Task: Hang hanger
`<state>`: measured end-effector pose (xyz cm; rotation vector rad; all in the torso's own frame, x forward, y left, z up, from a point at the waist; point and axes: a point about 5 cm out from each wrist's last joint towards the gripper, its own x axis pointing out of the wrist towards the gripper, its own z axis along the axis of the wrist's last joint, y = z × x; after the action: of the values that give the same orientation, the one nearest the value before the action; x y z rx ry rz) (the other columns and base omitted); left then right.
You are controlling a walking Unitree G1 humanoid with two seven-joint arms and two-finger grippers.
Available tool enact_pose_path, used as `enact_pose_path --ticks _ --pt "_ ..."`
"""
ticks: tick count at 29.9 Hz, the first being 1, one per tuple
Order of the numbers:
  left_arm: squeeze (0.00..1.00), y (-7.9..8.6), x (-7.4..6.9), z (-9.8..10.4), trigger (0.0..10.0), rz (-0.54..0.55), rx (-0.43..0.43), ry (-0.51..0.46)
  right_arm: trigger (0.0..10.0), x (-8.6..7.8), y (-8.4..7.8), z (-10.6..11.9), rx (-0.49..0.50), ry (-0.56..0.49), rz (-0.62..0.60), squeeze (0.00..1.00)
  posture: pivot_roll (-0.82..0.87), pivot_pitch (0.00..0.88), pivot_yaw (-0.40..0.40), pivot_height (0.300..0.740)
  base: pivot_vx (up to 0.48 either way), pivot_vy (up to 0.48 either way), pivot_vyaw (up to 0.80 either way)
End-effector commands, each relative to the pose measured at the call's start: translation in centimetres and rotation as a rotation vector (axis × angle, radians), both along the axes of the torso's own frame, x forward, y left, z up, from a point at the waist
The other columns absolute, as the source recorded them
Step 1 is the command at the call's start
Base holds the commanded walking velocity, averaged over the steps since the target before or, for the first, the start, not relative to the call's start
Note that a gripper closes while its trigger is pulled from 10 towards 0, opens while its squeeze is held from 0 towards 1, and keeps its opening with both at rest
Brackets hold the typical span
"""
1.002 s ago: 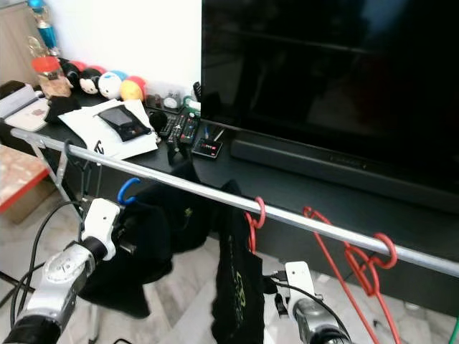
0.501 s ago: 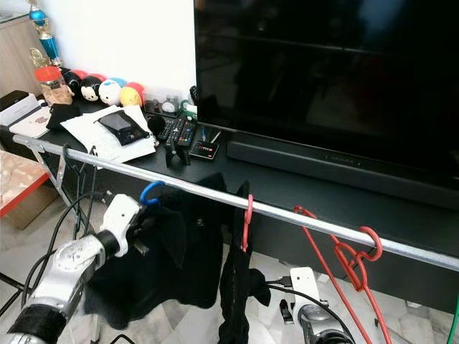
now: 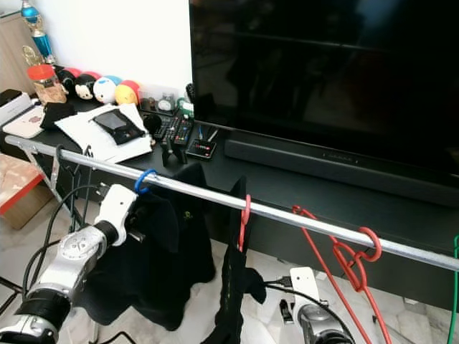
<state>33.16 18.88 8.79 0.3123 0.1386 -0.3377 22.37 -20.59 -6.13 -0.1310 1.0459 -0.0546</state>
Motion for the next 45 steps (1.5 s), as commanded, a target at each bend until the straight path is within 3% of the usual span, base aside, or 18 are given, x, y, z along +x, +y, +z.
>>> enact_pose_path --ticks 1,12,22,23,25,26,38,45 --pt "0.00 0.3 0.9 1.2 10.0 0.061 -0.031 -0.049 10.0 0.1 -0.1 0.1 -0.008 -0.001 0.005 0.00 0.04 0.000 -0.051 0.740 0.000 0.000 0.00" --pt "0.00 0.6 1.4 0.5 10.0 0.135 -0.034 -0.004 10.0 0.1 -0.2 0.1 -0.009 -0.001 0.005 0.00 0.04 0.000 -0.052 0.740 0.000 0.000 0.00" --pt "0.00 1.1 0.9 -0.4 10.0 0.159 -0.042 0.024 10.0 0.1 -0.2 0.1 -0.012 -0.002 0.006 0.00 0.04 0.000 -0.056 0.740 0.000 0.000 0.00" --pt "0.24 1.3 0.7 -0.4 10.0 0.161 -0.051 0.014 10.0 0.1 -0.2 0.1 -0.013 -0.002 0.007 0.00 0.04 0.000 -0.056 0.740 0.000 0.000 0.00" --pt "0.24 1.4 0.7 -0.4 10.0 0.161 -0.056 0.009 10.0 0.1 -0.2 0.1 -0.013 -0.002 0.007 0.00 0.04 0.000 -0.056 0.740 0.000 0.000 0.00" --pt "1.00 1.3 0.4 -0.5 10.0 0.155 -0.068 0.000 10.0 0.1 -0.3 0.1 -0.014 -0.002 0.008 0.00 0.04 0.000 -0.060 0.740 0.000 0.000 0.00" --pt "1.00 0.7 0.0 -0.6 10.0 0.129 -0.093 -0.015 10.0 0.1 -0.3 0.1 -0.017 0.000 0.013 0.00 0.04 0.000 -0.061 0.740 0.000 0.000 0.00" --pt "1.00 0.8 -1.0 0.4 10.0 0.094 -0.134 -0.091 10.0 0.1 -0.3 0.1 -0.017 -0.001 0.013 0.00 0.04 0.000 -0.058 0.740 0.000 0.000 0.00"
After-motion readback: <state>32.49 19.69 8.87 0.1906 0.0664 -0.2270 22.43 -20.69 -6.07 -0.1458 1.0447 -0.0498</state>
